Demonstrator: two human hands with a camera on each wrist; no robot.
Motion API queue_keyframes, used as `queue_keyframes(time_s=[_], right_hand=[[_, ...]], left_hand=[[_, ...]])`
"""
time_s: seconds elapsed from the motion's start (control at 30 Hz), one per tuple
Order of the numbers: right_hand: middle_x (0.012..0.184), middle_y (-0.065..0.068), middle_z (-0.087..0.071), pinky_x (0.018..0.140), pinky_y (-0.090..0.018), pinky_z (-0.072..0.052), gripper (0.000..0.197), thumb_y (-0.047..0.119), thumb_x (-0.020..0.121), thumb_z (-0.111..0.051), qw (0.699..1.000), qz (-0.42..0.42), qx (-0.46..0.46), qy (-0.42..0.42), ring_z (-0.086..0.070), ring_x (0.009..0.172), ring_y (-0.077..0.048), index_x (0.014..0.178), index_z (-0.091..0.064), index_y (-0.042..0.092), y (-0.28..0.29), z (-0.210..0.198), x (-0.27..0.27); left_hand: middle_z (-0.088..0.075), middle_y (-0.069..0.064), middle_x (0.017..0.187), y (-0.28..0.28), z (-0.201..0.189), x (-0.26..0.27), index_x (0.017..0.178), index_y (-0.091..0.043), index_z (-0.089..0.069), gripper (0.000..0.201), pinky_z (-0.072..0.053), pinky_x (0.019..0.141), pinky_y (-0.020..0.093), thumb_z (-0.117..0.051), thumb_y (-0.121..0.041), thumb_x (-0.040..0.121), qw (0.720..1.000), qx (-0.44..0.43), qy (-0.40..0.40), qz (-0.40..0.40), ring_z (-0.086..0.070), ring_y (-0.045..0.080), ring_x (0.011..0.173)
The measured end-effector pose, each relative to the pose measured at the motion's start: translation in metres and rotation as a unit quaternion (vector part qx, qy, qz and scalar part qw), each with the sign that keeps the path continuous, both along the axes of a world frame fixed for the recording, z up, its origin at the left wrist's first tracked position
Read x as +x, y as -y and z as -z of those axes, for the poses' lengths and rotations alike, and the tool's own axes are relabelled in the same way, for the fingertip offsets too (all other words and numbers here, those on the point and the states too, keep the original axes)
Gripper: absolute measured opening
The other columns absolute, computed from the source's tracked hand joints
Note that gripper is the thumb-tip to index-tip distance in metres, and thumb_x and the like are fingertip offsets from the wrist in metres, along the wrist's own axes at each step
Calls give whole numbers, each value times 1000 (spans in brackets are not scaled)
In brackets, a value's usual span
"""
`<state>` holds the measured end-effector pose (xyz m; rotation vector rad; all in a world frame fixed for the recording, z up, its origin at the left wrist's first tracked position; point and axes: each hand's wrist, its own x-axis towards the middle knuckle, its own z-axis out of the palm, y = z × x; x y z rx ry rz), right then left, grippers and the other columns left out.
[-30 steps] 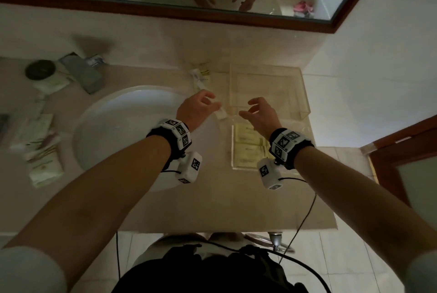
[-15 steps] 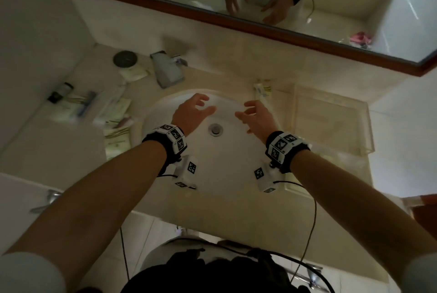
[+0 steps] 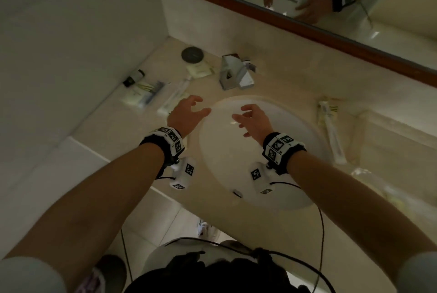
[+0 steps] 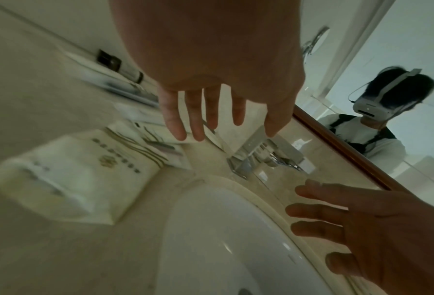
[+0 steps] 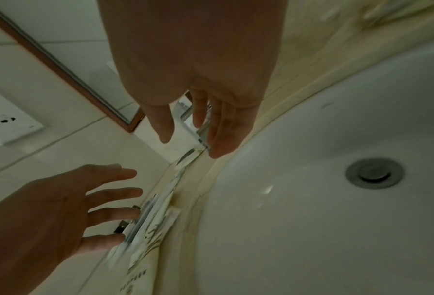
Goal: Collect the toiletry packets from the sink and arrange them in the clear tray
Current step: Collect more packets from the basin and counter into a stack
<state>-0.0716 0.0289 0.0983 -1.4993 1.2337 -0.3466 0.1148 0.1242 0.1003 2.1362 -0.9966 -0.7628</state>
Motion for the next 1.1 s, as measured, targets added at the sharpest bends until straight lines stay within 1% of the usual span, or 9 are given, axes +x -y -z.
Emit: queue_keyframes(time_s=[0.1,0.23,0.43,0.5,0.6,0.77,0.87,0.97,1.1], right_hand=[[103,-3,-62,54,-25,-50,41,34,84,-69,1000,-24,15,-3,-62,81,-14,117,-52,18,-5,6,29],[90,1,-63,52,-26,-50,40,31,84,-70,998,-49,36,-12,-63,78,-14,116,-53,15,-19,14,62],[103,-8,-67,55,-28,-50,42,31,83,-70,994,-81,72,-22,-65,78,-17,117,-53,15,-37,23,89],[104,-8,-67,56,-27,-50,43,32,83,-69,992,-90,85,-29,-66,80,-18,119,-52,15,-43,26,93],[101,-10,-67,58,-27,-49,35,27,86,-67,989,-100,99,-34,-65,86,-21,114,-54,13,-50,29,98],[89,-12,-65,75,-38,-54,19,20,87,-65,987,-117,104,-40,-62,82,-23,101,-59,10,-57,29,108],[82,-12,-65,66,-33,-52,19,17,86,-65,985,-125,110,-48,-61,76,-24,97,-65,1,-58,32,114],[76,-13,-61,56,-26,-46,10,14,87,-65,985,-116,117,-45,-57,70,-23,84,-64,4,-58,32,116],[76,-13,-59,51,-24,-38,25,15,85,-67,986,-100,119,-55,-51,62,-20,98,-67,-7,-54,31,114]], left_hand=[[-55,-3,126,-16,4,23,121,-32,-55,48,-43,96,34,-65,-55,80,999,23,8,-35,-56,16,106],[-53,-2,128,-33,10,45,118,-36,-53,61,-44,100,44,-64,-71,70,996,67,16,-51,-57,19,111],[-57,2,124,-42,8,51,119,-32,-53,83,-46,98,41,-52,-85,55,990,130,12,-51,-59,24,109],[-59,6,123,-44,11,53,120,-30,-54,80,-47,95,41,-51,-77,56,989,144,8,-41,-59,27,107],[-59,8,124,-46,18,55,123,-28,-53,57,-48,92,38,-66,-52,73,984,175,9,-36,-60,29,106],[-61,9,115,-48,28,56,126,-25,-48,55,-57,82,42,-65,-15,75,979,199,-32,-21,-65,30,94],[-60,12,109,-48,33,55,126,-22,-47,53,-59,76,43,-59,-5,77,981,184,-62,-27,-65,32,90],[-64,10,100,-47,35,55,127,-27,-41,52,-60,60,35,-56,-8,82,984,157,-79,-28,-68,29,82],[-63,13,99,-42,32,60,128,-24,-36,58,-54,51,31,-53,3,80,987,109,-111,-31,-64,28,74]])
